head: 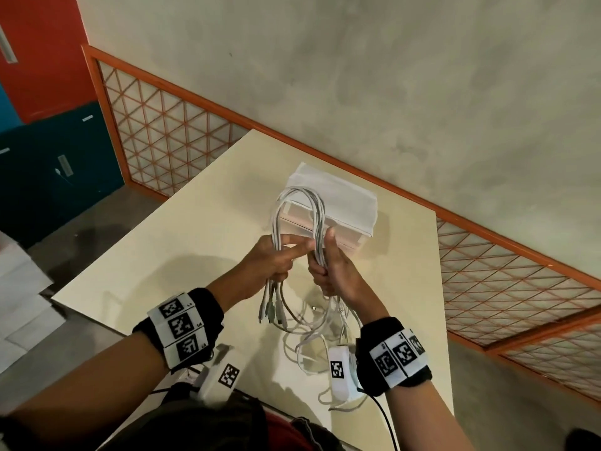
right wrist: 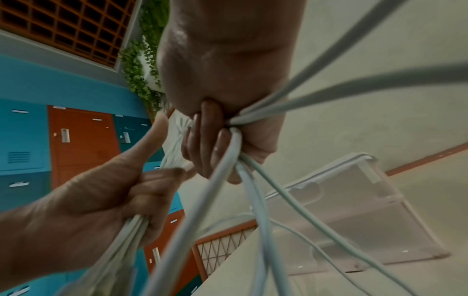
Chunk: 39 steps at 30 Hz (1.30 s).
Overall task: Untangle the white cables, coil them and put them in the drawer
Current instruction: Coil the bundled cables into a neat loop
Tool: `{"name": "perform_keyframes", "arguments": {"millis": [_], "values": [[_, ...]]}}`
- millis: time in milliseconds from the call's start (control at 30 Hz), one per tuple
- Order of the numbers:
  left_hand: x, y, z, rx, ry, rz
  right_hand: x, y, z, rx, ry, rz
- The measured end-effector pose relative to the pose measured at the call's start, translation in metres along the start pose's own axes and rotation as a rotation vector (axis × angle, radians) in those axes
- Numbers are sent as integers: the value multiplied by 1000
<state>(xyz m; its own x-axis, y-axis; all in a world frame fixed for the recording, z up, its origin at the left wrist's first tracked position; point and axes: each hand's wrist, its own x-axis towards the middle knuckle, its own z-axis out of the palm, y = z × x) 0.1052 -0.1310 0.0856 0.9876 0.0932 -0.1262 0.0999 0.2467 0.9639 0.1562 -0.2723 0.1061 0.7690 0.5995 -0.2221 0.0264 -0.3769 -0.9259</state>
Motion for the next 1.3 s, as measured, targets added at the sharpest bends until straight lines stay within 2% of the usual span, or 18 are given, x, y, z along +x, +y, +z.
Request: {"name": "perform_keyframes", "arguments": {"millis": [67,133,267,467,533,633,767,867,1067,1200,1300], "values": [[1,4,0,25,-87,36,1,0,6,-28,-28,25],[3,5,-1,67,-102,89,2,2,9,-27,-44,42],[2,12,-1,180,-19,191,5,3,9,-36,-33,4],[7,30,3,213,146,322,9,12,-5,-50,-60,-113],[6,39,5,223,193,382,7,19,-12,-135,-77,-113],[9,49,6,185,261,442,4,33,-24,-93,-78,-68],[18,63,-5,55,347,475,1,56,-37,-163,-114,14],[24,72,-12,31,383,509,-4,75,-45,-152,-31,60],[30,67,-13,1,459,492,-2,85,-64,-189,73,32],[35,61,-15,73,520,498,-5,95,-80,-260,97,42],[42,48,-17,139,606,426,-7,96,-85,-223,114,75]]}}
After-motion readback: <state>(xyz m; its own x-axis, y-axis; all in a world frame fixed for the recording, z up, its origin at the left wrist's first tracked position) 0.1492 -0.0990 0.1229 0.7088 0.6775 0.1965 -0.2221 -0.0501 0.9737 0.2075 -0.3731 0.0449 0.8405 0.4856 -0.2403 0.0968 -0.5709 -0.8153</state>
